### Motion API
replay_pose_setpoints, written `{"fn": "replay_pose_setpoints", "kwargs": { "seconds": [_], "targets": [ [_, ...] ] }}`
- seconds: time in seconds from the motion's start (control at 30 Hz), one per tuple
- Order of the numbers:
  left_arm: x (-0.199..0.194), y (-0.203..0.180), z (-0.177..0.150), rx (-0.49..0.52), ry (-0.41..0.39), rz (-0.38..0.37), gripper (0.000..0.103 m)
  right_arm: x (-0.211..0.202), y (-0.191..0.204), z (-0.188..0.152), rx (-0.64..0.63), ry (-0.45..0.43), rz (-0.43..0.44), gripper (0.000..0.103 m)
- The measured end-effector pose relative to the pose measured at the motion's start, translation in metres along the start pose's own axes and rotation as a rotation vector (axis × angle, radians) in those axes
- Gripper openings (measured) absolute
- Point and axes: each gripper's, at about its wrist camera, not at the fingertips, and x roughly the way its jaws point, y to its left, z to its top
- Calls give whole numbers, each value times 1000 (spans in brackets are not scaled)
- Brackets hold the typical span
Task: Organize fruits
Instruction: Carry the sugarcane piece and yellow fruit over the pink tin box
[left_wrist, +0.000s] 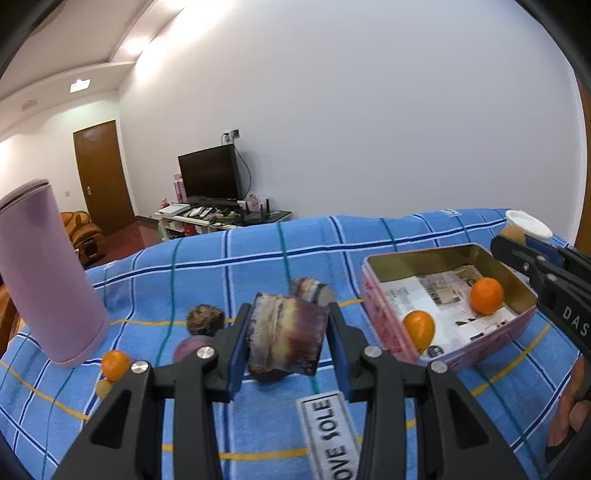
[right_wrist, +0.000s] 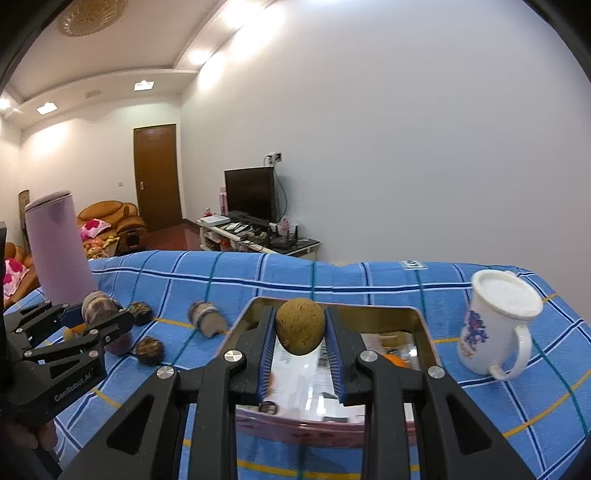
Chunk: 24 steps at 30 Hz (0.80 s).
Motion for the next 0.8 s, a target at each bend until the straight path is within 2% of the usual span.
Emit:
{"fn": "replay_pose_setpoints", "kwargs": {
  "seconds": [0.5,0.8],
  "targets": [
    [16,-59,20,55,-19,-83,41,-5,-74,4,75,-11,-150,28],
    [42,-106,27,62,11,-134,41,22,-89,4,86,57,-177,28]
  ]
}}
